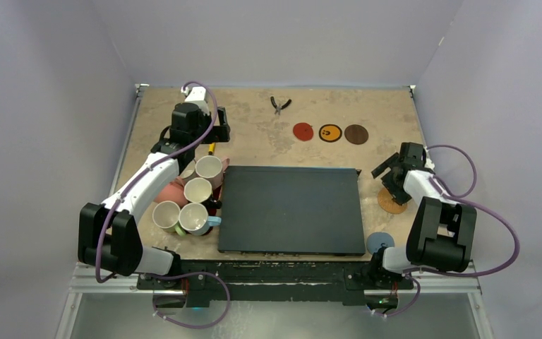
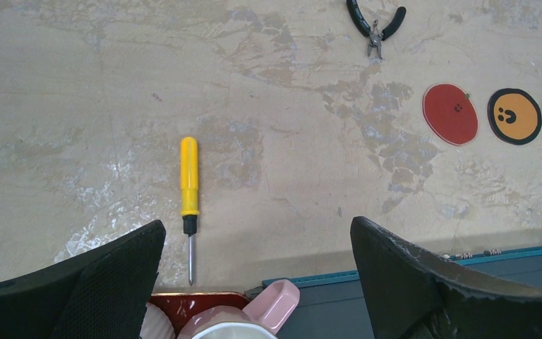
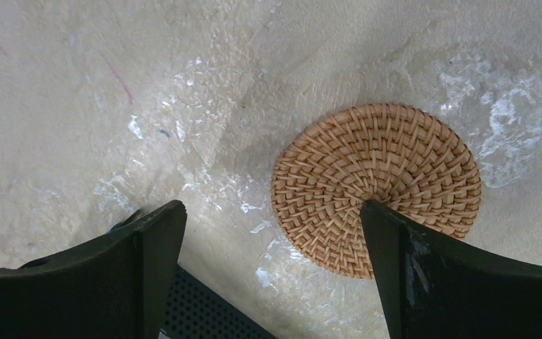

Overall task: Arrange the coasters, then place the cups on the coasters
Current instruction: Move the coaster to the center of the board.

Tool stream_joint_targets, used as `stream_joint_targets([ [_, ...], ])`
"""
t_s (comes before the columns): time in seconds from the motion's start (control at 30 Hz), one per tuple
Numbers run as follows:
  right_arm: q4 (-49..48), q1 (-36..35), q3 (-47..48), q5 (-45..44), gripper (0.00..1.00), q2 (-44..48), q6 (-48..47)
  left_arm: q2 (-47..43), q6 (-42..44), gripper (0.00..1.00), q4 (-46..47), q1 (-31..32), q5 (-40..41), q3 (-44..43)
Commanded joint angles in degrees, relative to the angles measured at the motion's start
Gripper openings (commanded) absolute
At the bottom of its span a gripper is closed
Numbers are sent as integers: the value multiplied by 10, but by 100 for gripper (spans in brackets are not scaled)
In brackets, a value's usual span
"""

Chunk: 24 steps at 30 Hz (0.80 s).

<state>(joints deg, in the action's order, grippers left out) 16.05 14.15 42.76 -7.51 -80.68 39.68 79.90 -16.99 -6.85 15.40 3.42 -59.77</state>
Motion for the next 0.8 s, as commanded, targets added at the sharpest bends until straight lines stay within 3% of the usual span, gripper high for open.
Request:
stream_joint_targets([
  [0.0,-33,1,-16,-23,98,-7,6,-7,-8,98,23,2,1,-10],
  [0.43,-145,3,-18,-29,98,-42,11,6,-1,98,23,2,6,-9],
  [0.77,-212,15,78,-13,97,-189,-25,29,6,97,24,2,2,-9],
])
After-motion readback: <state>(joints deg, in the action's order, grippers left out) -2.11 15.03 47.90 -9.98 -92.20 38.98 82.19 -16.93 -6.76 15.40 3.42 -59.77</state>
